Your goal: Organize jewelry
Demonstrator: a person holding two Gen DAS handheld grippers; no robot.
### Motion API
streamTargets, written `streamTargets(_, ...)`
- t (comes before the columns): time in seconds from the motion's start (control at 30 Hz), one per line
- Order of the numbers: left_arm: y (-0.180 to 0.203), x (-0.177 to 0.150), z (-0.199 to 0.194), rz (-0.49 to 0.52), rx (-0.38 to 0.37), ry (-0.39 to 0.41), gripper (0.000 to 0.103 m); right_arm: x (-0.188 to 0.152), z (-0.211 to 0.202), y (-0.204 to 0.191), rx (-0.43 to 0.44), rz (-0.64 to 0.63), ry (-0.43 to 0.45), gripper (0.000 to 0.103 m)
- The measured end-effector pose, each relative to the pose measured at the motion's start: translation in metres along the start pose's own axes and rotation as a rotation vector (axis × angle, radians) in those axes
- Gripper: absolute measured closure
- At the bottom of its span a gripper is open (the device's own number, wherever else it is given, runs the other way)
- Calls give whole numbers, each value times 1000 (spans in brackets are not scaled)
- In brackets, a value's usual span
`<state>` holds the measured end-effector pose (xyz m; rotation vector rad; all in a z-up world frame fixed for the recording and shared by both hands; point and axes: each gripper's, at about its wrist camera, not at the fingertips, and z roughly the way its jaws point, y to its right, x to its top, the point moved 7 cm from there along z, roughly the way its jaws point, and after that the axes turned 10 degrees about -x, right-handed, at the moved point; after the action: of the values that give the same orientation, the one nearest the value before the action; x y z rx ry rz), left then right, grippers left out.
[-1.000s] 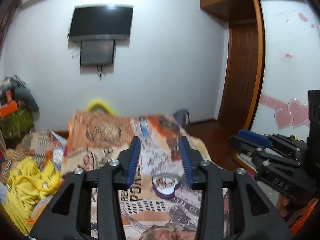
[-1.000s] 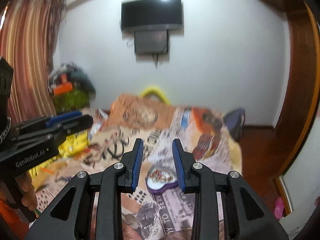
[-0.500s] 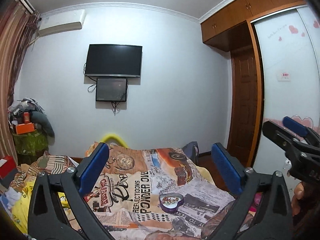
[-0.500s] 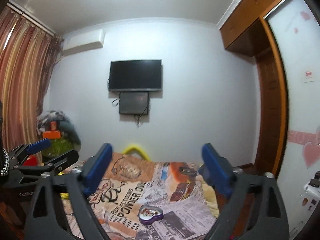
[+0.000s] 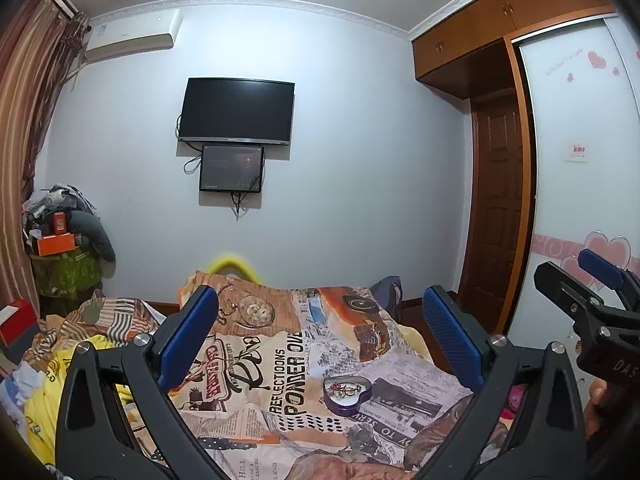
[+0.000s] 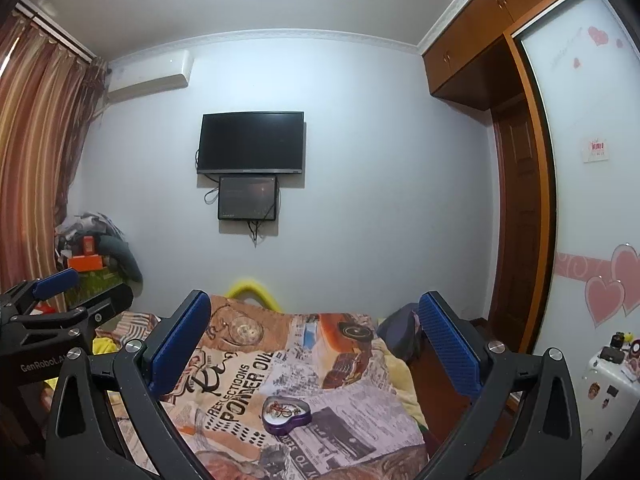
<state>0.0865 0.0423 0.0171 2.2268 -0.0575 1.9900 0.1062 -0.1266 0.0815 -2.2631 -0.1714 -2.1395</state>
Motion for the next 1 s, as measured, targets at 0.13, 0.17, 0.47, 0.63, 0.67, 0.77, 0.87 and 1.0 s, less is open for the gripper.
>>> streamTargets(0.13, 0, -1, 1, -1, 3, -6, 1, -4, -6, 5, 2, 8, -5, 0)
streamTargets(0.17, -1, 0, 1, -2, 2, -7, 1, -4, -6, 5, 3, 9, -7, 0)
streamTargets(0.47, 2, 0, 3, -3, -2, -18, 1, -6, -7, 7, 6, 7, -25, 0)
streamTargets(0.63, 2, -2, 4, -7, -6, -23, 1, -5, -7, 8, 9, 7, -32, 0)
streamTargets(0.67, 2, -2, 4, -6, -6, -24, 1, -5, -7, 8, 9, 6, -34, 0)
streamTargets(0.77, 2, -2, 4, -4, -7, -27, 1, -5, -7, 7, 8, 5, -38, 0)
streamTargets(0.87, 2, -3, 5, -5, -8, -29, 1, -5, -6, 8, 8, 12, -43, 0)
streamTargets(1.0, 2, -4, 6, -8, -9, -33, 0, -4, -6, 11, 5, 14, -47, 0)
